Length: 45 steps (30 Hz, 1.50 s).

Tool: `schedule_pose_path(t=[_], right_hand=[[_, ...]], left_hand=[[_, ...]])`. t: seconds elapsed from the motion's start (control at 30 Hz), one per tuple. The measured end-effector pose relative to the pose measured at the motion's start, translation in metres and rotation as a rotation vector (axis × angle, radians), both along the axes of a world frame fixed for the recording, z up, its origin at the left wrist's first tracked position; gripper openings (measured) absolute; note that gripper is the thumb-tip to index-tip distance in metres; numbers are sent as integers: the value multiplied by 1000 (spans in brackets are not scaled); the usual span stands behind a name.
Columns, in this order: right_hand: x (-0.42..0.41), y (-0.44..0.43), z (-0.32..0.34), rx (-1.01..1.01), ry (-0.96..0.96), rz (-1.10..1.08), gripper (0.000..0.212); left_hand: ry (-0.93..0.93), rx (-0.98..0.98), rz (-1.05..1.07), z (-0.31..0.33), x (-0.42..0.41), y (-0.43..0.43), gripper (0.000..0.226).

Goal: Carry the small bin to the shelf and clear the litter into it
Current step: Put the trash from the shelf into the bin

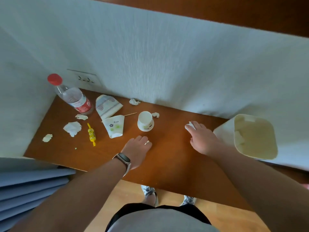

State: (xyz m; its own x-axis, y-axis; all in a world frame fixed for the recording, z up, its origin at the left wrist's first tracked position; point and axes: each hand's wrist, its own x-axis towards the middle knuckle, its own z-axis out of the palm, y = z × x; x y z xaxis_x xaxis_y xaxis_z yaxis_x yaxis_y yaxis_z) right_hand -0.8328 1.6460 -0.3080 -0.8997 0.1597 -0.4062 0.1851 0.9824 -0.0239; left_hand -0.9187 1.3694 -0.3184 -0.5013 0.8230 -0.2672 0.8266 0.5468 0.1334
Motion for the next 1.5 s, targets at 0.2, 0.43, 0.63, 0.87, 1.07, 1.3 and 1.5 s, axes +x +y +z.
schedule_pose_path(t=[0.2,0.43,0.63,0.87,1.07,1.3,1.5], right_hand=[[0,-8,-13,-62,39,-75,41],[17,-17,-9,-125,-21,-153,25],[33,-29,17,-169,110,-160,22],[62,-14,82,-174,447,-126,15],[102,38,122,-86,705,-234,9],[154,95,117,-92,657,-312,11],[165,115,106,-122,611,-237,8]], left_hand=[[-29,51,-28,0,-2,-9,28],[-35,151,-42,5,0,0,15],[-45,362,-26,30,5,22,6],[-44,518,-61,76,24,78,10],[-13,589,-166,123,53,149,14],[31,515,-310,137,90,226,23],[40,457,-250,126,118,254,22]])
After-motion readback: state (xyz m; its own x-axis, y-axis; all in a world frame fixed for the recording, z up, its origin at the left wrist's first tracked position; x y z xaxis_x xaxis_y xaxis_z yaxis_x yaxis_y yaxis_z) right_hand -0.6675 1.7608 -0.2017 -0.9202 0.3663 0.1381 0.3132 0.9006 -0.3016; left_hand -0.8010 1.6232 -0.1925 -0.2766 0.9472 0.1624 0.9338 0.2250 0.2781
